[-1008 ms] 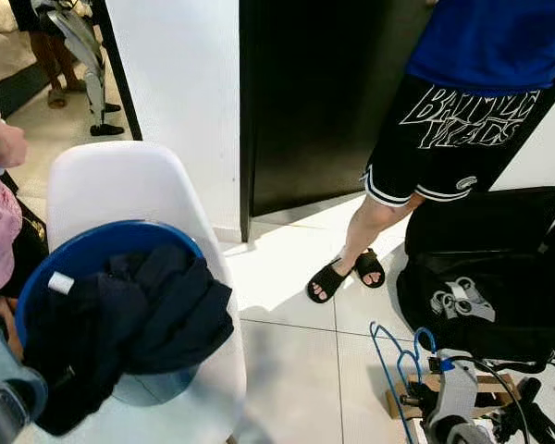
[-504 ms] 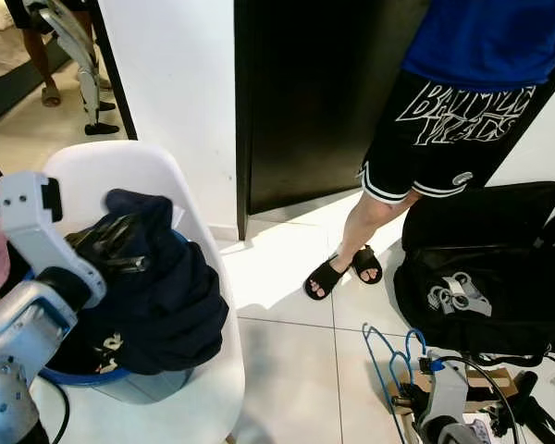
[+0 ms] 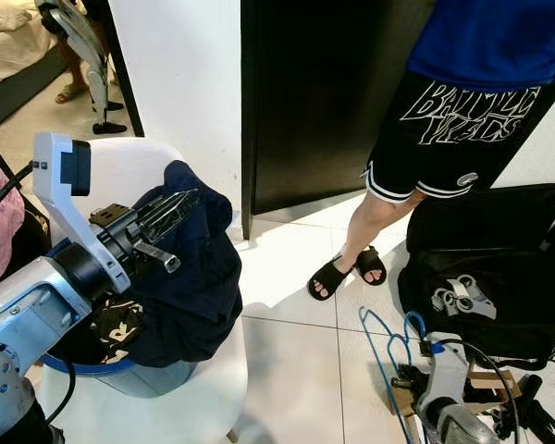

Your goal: Hang hanger

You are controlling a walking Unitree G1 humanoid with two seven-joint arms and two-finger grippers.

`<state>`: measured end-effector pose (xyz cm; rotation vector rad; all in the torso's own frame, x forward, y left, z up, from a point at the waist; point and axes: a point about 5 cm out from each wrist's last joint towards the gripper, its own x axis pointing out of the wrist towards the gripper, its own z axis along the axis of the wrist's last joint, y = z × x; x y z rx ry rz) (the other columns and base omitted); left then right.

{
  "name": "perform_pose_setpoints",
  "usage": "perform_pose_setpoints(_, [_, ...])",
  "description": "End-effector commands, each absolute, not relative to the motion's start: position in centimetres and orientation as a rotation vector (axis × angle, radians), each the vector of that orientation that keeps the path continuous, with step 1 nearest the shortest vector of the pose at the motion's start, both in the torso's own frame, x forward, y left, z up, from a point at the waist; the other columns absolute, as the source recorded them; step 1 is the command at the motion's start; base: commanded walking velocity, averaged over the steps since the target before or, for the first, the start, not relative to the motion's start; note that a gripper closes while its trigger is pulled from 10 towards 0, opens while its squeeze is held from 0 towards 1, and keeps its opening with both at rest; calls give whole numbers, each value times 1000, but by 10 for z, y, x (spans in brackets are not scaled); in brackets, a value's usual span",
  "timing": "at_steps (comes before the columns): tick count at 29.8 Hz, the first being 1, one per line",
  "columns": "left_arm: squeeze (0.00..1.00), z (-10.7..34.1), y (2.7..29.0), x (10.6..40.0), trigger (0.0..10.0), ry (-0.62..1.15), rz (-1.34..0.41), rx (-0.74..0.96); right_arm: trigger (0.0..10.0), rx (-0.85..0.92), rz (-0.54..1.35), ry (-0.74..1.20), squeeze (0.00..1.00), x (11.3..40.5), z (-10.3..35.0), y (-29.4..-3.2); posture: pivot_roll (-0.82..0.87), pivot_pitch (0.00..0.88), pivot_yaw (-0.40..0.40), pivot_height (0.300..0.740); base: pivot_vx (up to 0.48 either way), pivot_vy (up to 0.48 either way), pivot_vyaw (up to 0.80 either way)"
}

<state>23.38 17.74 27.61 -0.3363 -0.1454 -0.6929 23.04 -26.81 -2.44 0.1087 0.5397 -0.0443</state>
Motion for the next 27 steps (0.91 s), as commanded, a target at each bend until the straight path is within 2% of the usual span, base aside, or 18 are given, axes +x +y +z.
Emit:
perform_pose_setpoints(1, [0, 285, 171, 230, 10000, -165, -777, -323, 10000, 124, -65, 531, 0, 221, -25, -279, 24, 101, -30, 740, -409, 0, 0])
perform_pose_setpoints(4, [0, 285, 171, 230, 10000, -165, -777, -323, 10000, 124, -65, 531, 0, 221, -25, -279, 24, 101, -30, 740, -409, 0, 0])
perform_pose_setpoints(6, [0, 296, 163, 227, 10000, -212, -861, -363, 10000, 150, -81, 514, 0, 212, -24, -290, 18, 98, -27, 740, -414, 0, 0])
perform_pose_setpoints(9, [0, 305, 155, 222, 10000, -246, -943, -411, 10000, 175, -88, 479, 0, 211, -21, -293, 14, 97, -24, 740, -419, 0, 0])
perform_pose_setpoints(14, [0, 305, 154, 222, 10000, -245, -960, -419, 10000, 176, -86, 463, 0, 213, -20, -292, 14, 97, -24, 740, -420, 0, 0])
perform_pose_setpoints(16, [0, 302, 153, 222, 10000, -228, -967, -417, 10000, 171, -77, 439, 0, 217, -17, -289, 6, 94, -19, 740, -420, 0, 0])
perform_pose_setpoints(18, [0, 288, 149, 222, 10000, -167, -975, -435, 10000, 137, -45, 399, 0, 233, -13, -265, 0, 91, -16, 740, -422, 0, 0])
perform_pose_setpoints(23, [0, 276, 144, 222, 10000, -121, -984, -465, 10000, 109, -29, 384, 0, 238, -11, -252, -5, 89, -13, 740, -418, 0, 0])
perform_pose_setpoints(27, [0, 269, 143, 222, 10000, -93, -986, -483, 10000, 85, -24, 379, 0, 237, -10, -252, -3, 88, -11, 740, -423, 0, 0])
